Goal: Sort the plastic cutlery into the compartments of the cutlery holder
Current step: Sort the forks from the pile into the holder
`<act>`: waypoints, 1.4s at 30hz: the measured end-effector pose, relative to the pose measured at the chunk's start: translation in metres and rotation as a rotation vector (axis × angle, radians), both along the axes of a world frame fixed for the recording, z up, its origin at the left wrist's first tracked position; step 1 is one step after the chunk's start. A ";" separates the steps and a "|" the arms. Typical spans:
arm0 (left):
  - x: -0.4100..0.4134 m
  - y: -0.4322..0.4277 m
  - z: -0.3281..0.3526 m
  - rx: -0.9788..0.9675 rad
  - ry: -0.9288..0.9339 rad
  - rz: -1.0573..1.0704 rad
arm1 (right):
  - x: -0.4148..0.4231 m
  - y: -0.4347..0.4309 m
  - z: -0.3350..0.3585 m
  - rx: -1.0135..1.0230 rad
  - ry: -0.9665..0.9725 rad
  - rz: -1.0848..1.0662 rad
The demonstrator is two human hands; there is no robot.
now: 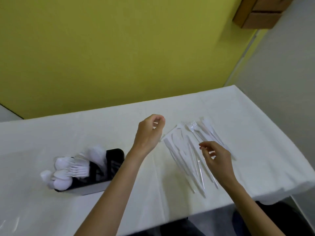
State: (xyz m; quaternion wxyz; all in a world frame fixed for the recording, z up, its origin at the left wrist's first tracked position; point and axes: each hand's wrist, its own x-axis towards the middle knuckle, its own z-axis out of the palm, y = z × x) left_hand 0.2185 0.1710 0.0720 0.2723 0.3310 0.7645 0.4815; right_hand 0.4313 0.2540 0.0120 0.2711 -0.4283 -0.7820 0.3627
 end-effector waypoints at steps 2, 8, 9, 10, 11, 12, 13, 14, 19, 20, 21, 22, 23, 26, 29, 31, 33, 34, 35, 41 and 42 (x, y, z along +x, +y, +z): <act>0.008 0.022 -0.026 -0.115 0.033 -0.011 | 0.017 0.020 -0.012 -0.025 -0.054 -0.027; 0.010 0.083 -0.088 -0.395 0.212 -0.112 | 0.027 0.084 -0.033 -0.029 -0.229 -0.027; 0.011 0.094 -0.095 -0.426 0.237 -0.118 | 0.023 0.096 -0.034 -0.035 -0.272 -0.006; 0.011 0.101 -0.102 -0.456 0.269 -0.126 | 0.016 0.105 -0.033 -0.042 -0.314 0.021; 0.012 0.108 -0.107 -0.490 0.313 -0.134 | 0.008 0.113 -0.033 -0.041 -0.368 0.059; 0.014 0.114 -0.113 -0.519 0.359 -0.134 | 0.001 0.120 -0.034 -0.031 -0.432 0.105; 0.016 0.117 -0.117 -0.545 0.406 -0.127 | -0.005 0.124 -0.036 -0.020 -0.504 0.151; 0.018 0.120 -0.120 -0.562 0.441 -0.116 | -0.010 0.126 -0.038 -0.010 -0.566 0.188; 0.026 0.124 -0.121 -0.482 0.419 0.012 | -0.016 0.132 -0.050 -0.005 -0.639 0.215; 0.027 0.125 -0.119 -0.428 0.378 0.051 | -0.015 0.132 -0.051 -0.007 -0.623 0.198; 0.029 0.128 -0.117 -0.384 0.339 0.079 | -0.013 0.133 -0.051 -0.015 -0.606 0.179; 0.032 0.130 -0.114 -0.358 0.304 0.094 | -0.009 0.134 -0.052 -0.033 -0.587 0.155; 0.036 0.134 -0.112 -0.347 0.270 0.097 | -0.005 0.135 -0.052 -0.076 -0.553 0.128; 0.051 0.150 -0.109 -0.376 0.158 0.087 | 0.016 0.141 -0.055 -0.287 -0.311 0.034; 0.066 0.161 -0.111 -0.481 0.051 0.123 | 0.036 0.147 -0.053 -0.360 -0.179 -0.085; 0.072 0.166 -0.115 -0.551 0.039 0.125 | 0.047 0.153 -0.052 -0.374 -0.167 -0.134; 0.074 0.168 -0.120 -0.610 0.080 0.113 | 0.053 0.159 -0.055 -0.372 -0.188 -0.150; 0.074 0.169 -0.122 -0.623 0.102 0.106 | 0.054 0.162 -0.057 -0.369 -0.205 -0.151; 0.073 0.170 -0.123 -0.626 0.113 0.099 | 0.053 0.164 -0.059 -0.360 -0.223 -0.148; 0.065 0.163 -0.124 -0.589 0.054 0.156 | 0.024 0.172 -0.067 -0.300 -0.357 -0.079; 0.065 0.160 -0.124 -0.581 0.045 0.178 | 0.019 0.173 -0.069 -0.296 -0.388 -0.069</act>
